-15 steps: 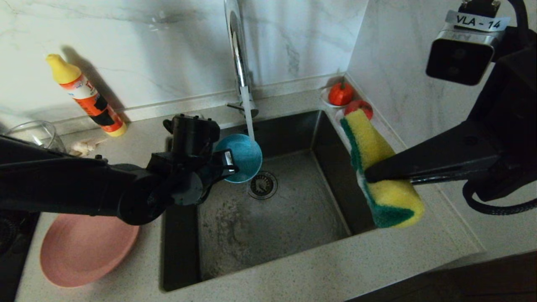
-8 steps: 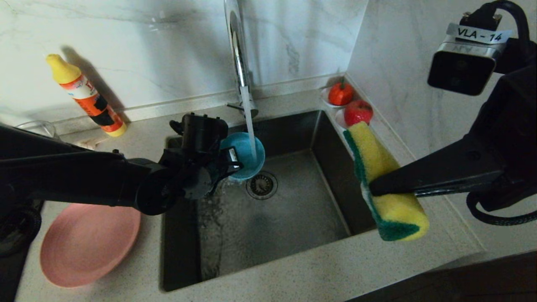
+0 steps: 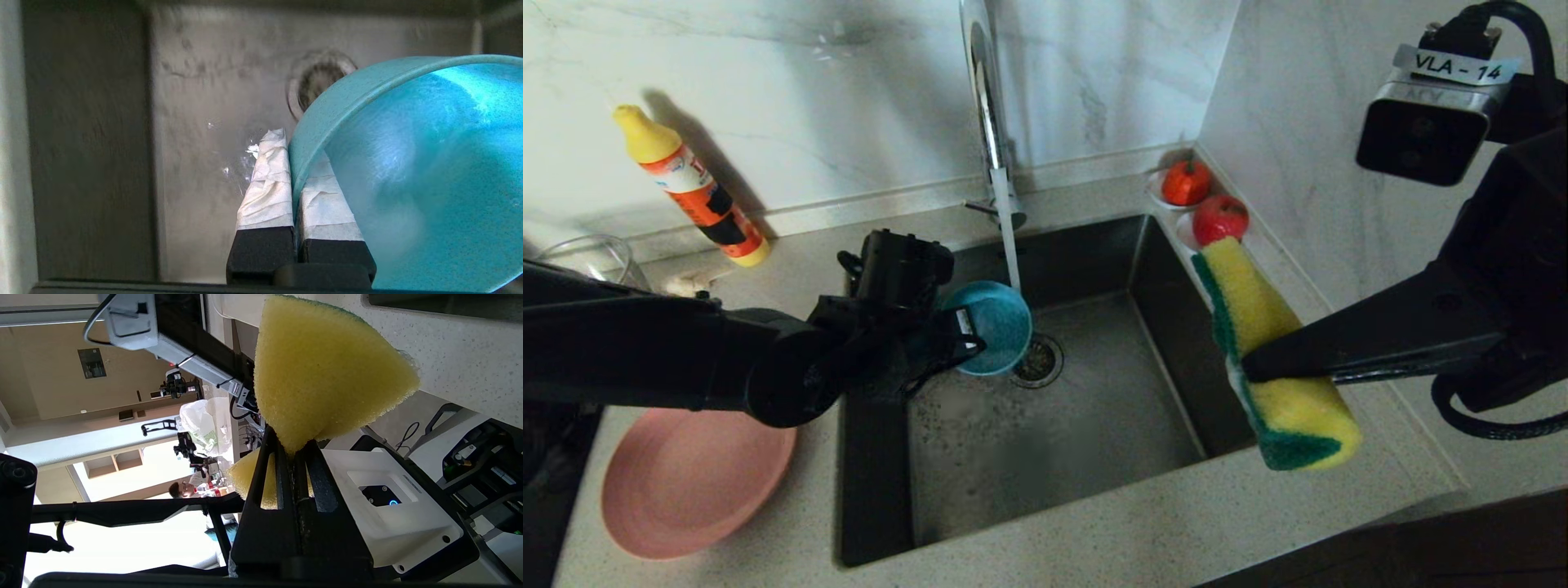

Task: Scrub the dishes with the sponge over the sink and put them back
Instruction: Rinse the bowl

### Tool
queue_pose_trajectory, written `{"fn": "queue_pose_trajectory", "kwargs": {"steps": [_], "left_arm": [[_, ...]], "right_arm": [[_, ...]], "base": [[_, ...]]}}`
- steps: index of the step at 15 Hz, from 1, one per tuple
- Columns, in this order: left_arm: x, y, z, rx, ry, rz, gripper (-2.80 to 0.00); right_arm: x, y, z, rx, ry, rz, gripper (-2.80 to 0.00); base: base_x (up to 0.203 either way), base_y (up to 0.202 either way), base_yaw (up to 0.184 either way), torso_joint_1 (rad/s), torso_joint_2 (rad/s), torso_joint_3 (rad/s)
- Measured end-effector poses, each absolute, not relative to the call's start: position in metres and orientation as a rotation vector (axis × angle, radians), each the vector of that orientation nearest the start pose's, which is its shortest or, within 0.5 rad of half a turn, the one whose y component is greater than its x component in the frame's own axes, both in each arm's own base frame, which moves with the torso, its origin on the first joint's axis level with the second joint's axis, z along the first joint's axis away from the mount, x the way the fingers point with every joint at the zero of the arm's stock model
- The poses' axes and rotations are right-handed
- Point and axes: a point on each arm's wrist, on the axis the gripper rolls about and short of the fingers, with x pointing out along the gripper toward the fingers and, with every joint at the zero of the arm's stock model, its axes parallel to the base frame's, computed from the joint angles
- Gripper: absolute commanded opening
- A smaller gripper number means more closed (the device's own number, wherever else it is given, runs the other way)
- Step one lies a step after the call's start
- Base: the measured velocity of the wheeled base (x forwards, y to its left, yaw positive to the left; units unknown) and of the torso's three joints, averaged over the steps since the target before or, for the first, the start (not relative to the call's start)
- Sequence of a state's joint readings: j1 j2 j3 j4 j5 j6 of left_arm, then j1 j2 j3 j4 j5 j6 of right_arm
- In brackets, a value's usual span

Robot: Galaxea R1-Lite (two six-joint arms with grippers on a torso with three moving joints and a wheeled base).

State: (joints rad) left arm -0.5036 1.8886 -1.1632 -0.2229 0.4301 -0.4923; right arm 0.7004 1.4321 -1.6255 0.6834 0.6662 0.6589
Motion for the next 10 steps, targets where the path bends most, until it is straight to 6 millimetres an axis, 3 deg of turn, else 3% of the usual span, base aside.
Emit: {"fn": "queue_pose_trajectory", "kwargs": {"steps": [10], "left_arm": [[0.3203,-0.1564,0.1781,-0.28,0.477,0.044,-2.8]], "right_arm": [[0.1465,0.1432,0.3571,0.528,0.959,1.112,-2.8]], "base": [[0.0,0.0,0.0,0.0,0.0,0.0]]}}
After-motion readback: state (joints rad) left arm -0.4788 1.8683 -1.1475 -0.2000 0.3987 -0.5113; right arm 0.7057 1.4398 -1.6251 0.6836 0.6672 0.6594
